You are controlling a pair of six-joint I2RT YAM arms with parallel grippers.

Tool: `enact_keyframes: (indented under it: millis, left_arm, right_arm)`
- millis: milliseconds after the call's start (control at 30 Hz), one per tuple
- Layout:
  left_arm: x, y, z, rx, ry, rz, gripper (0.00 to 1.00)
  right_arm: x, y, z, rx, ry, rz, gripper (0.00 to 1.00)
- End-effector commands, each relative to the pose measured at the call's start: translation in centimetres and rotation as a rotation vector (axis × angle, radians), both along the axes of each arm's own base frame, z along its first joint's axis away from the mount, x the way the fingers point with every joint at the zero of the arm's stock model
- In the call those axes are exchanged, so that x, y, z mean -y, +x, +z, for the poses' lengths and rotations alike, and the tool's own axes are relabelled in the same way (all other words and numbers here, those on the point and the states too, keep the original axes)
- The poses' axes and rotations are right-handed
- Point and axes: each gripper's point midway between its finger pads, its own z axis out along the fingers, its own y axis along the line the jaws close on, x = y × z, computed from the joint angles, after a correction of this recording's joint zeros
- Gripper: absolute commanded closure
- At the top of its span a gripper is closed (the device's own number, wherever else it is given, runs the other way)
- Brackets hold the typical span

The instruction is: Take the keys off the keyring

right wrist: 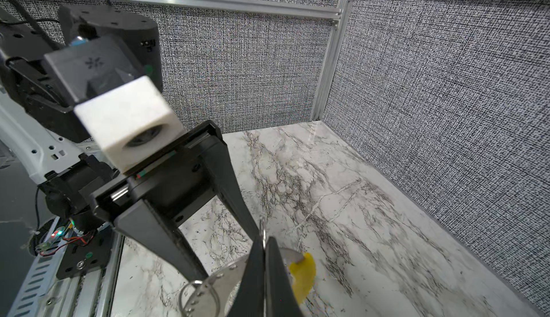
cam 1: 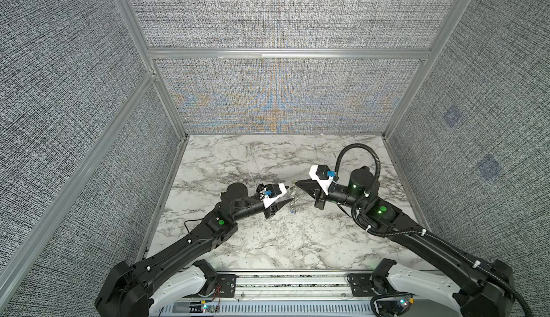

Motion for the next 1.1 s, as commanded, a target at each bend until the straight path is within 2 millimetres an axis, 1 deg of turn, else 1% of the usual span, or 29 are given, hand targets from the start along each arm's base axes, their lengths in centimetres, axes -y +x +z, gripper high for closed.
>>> enact_keyframes:
  millis: [0,67,133,167,233,400,567,700,867,1067]
  left_arm:
    - [-0.2,0.7,1.7,0.062,-0.059,0.047,0.56]
    - [-0.6,1.1,1.7,0.074,-0.068,0.080,0.55]
    - [-0.9,1.2,1.5,0.092,-0.069,0.105,0.54]
    - [-1.2,1.5,1.4,0.101,-0.077,0.126,0.53]
    - [-1.6,1.8,1.4,0.108,-0.102,0.158,0.52]
    - [-2.1,2.0,1.0,0.120,-0.155,0.189,0.51]
    - [-1.8,1.5,0.6,0.114,-0.194,0.161,0.51]
    - [-1.7,0.8,0.4,0.116,-0.221,0.131,0.50]
    - [-1.1,-0.4,0.1,0.112,-0.248,0.053,0.49]
    - [-0.7,-0.5,-0.1,0.117,-0.269,0.041,0.48]
  right_arm:
    - [0.1,0.6,1.2,-0.016,0.028,-0.042,1.00]
    - [0.3,0.9,1.4,-0.044,0.025,-0.069,1.00]
    - [0.3,1.0,1.2,-0.075,0.005,-0.084,1.00]
    - [0.4,1.1,1.7,-0.088,0.008,-0.101,1.00]
    - [0.4,1.2,2.0,-0.112,-0.005,-0.119,1.00]
    - [0.6,1.4,1.0,-0.201,-0.091,-0.170,1.00]
    - [0.8,1.4,0.8,-0.263,-0.146,-0.205,1.00]
    - [1.1,1.7,0.4,-0.319,-0.182,-0.243,1.00]
    - [0.7,1.8,0.1,-0.372,-0.195,-0.248,1.00]
    - [0.4,2.0,-0.4,-0.431,-0.206,-0.260,1.00]
